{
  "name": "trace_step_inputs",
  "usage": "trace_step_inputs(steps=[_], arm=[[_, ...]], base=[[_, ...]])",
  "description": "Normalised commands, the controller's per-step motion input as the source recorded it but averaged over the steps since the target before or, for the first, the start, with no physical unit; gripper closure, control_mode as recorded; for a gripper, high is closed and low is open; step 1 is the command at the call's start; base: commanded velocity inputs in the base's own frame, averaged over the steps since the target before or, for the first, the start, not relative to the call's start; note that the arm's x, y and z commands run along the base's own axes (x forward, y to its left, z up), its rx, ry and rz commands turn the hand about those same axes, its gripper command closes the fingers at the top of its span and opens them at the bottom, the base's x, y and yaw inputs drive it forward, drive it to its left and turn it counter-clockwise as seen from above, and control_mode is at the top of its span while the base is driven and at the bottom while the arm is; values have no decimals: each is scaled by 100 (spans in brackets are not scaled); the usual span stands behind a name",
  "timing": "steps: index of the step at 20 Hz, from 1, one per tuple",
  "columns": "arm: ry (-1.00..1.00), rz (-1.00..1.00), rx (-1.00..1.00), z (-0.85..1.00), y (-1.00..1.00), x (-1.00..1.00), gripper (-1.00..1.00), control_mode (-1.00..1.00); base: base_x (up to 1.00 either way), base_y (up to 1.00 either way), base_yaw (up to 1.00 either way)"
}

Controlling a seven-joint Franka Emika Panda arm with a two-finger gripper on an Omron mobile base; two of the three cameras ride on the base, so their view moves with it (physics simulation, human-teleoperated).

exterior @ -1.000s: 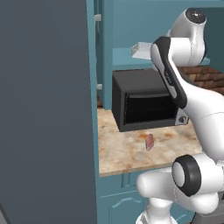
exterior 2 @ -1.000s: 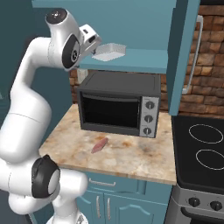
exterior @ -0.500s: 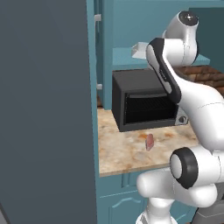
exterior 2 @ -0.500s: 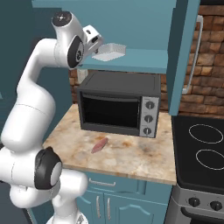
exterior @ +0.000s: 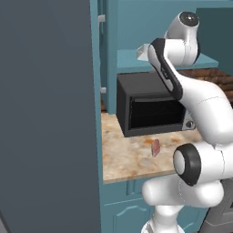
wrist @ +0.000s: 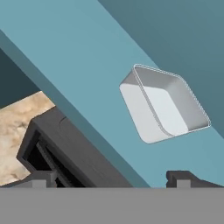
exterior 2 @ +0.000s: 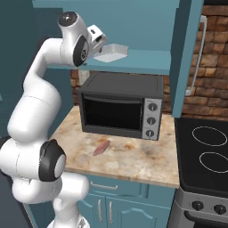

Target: Retrieve the tupperware from the cabinet, then place the raw meat into the tupperware to avoid contamination.

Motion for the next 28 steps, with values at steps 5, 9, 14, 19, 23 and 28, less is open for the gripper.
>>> trace_step_inputs(steps=[5,9,14,19,23,28], arm=[[0,0,0,0,0,29,-100,-100],[0,0,0,0,0,28,-100,-100],[0,0,0,-1,0,25,-100,-100],[0,0,0,-1,0,24,-100,-100],[0,0,0,-1,0,22,-100,-100],[0,0,0,-3,0,19,-100,-100]], base=[[0,0,0],[0,0,0],[0,0,0],[0,0,0],[0,0,0],[0,0,0]])
